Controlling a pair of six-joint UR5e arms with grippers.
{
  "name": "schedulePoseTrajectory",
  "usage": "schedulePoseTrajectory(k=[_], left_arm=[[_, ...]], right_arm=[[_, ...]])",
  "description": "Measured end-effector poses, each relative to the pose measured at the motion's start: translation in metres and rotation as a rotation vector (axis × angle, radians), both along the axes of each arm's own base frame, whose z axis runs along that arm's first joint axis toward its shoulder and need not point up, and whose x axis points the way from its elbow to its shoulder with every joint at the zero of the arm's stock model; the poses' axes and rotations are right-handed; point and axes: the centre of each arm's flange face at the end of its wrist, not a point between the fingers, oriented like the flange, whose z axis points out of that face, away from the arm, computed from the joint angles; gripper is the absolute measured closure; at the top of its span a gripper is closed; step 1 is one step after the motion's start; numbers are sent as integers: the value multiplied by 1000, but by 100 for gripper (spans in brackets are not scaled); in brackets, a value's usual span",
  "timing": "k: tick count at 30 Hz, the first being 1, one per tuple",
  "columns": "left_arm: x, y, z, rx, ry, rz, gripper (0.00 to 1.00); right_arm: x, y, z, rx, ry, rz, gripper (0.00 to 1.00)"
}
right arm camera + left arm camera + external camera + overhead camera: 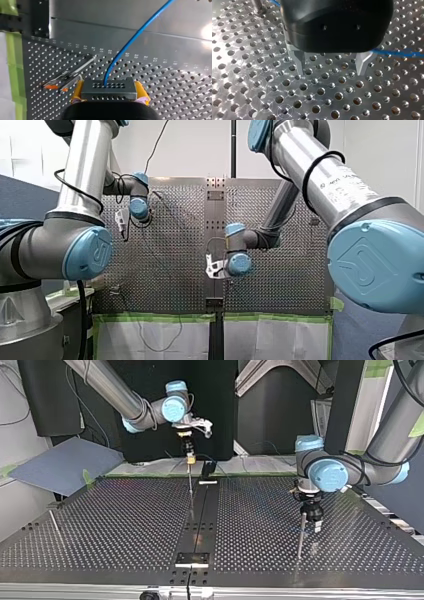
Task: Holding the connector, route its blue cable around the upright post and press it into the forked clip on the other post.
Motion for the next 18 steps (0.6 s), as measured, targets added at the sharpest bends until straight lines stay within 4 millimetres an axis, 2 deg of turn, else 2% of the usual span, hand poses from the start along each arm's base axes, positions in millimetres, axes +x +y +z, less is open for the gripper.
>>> schedulePoseTrajectory(k=[4, 11, 18], left_arm=[[0, 0, 0, 1, -1, 1, 0], [0, 0, 0, 4, 1, 1, 0], [0, 0, 0, 5, 3, 1, 0]], right_arm=[[-9, 4, -14, 7, 5, -6, 100], [-22, 15, -56, 44, 57, -21, 100], [-35, 18, -96, 78, 98, -61, 100]])
